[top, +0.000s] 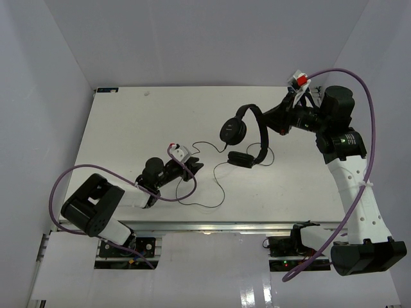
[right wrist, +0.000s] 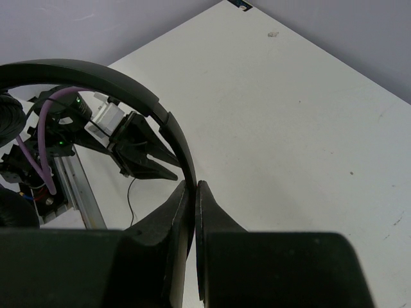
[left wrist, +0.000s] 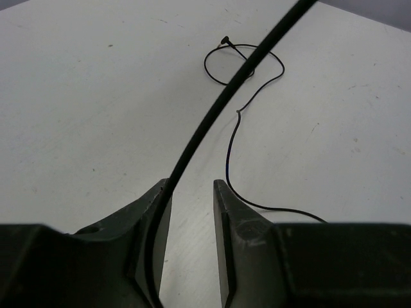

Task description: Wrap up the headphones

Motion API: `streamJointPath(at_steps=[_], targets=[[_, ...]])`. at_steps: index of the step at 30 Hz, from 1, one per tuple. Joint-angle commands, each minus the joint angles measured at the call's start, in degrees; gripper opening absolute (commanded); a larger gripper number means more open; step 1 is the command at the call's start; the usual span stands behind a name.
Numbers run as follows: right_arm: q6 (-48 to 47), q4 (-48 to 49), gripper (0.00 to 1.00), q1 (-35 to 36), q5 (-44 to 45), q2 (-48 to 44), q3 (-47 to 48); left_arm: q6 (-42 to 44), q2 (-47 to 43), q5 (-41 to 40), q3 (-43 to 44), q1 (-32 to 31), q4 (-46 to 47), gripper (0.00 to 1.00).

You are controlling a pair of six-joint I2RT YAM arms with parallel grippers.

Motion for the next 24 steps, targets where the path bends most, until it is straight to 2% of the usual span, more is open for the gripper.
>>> streamJointPath(at_steps=[1, 8, 11, 13, 21, 24], targets=[[1.82, 1.1, 0.08, -0.78, -1.8, -1.17, 3.2, 0.12, -1.49, -1.38, -1.53, -0.27, 1.83, 0.36], [1.01, 0.98, 0.08, -1.12, -0.75, -1.11, 2.6, -0.39, -6.74, -0.56, -2.58, -0.27, 0.05, 0.25], [0.85, 1.01, 0.08, -1.36, -0.92, -1.17, 2.22, -0.51, -9.82, -0.91, -3.76, -0.27, -1.35, 0.07], [0.85, 1.02, 0.08, -1.39, -0.83, -1.22, 2.36, -0.96, -10.74, -1.3, -4.51, -0.27, -1.22, 0.0], [-1.85, -0.54, 0.08, -1.62, 1.57, -1.91, 2.47, -2.22, -15.71, -1.24, -5.98, -0.27, -3.33, 0.0], [-4.68, -2.58, 0.08, -1.62, 3.71, -1.72, 2.39, -2.13, -20.51, -0.65, -4.49, -0.27, -8.3, 0.0]])
